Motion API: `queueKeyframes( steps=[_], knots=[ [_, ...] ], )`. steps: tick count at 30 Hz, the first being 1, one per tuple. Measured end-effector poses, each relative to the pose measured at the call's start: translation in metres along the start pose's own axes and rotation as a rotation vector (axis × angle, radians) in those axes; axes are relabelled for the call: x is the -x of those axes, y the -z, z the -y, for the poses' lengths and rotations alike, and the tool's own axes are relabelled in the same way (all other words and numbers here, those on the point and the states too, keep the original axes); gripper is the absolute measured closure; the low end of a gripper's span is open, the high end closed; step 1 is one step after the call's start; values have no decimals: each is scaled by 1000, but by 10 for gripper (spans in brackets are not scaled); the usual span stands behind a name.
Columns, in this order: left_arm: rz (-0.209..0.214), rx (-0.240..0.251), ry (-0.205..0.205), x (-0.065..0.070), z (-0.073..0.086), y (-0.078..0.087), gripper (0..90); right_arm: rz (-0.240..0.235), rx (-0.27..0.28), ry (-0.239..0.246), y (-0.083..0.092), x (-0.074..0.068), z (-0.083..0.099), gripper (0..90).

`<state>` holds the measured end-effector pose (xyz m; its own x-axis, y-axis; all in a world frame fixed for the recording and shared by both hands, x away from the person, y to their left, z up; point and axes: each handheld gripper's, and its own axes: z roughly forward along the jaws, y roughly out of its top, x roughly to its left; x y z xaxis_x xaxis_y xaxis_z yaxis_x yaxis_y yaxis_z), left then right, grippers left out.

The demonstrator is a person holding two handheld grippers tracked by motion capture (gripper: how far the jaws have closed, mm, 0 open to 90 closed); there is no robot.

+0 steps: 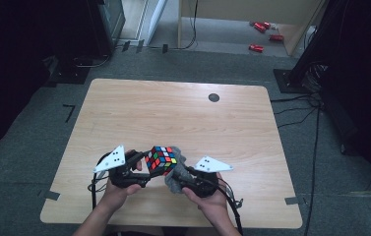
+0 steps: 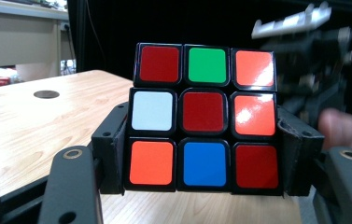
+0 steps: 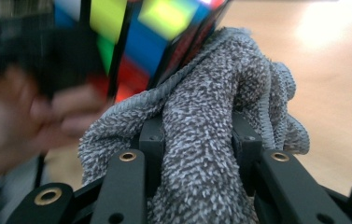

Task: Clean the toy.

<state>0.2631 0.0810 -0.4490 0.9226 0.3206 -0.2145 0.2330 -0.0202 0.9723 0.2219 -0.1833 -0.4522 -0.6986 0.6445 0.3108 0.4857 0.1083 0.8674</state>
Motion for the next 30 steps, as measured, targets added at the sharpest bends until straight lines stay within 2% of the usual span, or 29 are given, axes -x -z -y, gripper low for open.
queueKeyframes(
  steps=[3,5,7,11,13,14,17,24,26,28,30],
  knots=[
    [-12,-2,-6,0,-1,1,343,-84,-112,44,-16,-5,8,653],
    [-14,-4,-6,-1,0,2,344,-72,-127,68,-19,-6,9,653],
    [-20,-2,-5,-2,-1,3,343,-48,-102,53,-14,-2,6,653],
    [-30,-6,-2,-4,0,4,344,19,49,-13,11,12,-5,651],
    [-30,-10,0,-4,0,3,344,17,111,-20,20,14,-8,651],
    [-27,-12,0,-3,0,3,343,15,120,-9,21,13,-9,650],
    [-24,-5,5,-3,0,2,344,-9,93,19,14,6,-6,649],
    [-39,6,8,-6,-2,7,343,-63,-18,69,-5,-3,5,647],
    [-40,12,12,-6,-2,7,344,-49,-31,90,-6,-4,5,647],
    [-41,13,11,-7,-3,7,344,-31,-21,96,-2,-2,2,647],
    [-42,10,12,-7,-2,7,344,1,18,72,8,5,-3,647]
  ],
)
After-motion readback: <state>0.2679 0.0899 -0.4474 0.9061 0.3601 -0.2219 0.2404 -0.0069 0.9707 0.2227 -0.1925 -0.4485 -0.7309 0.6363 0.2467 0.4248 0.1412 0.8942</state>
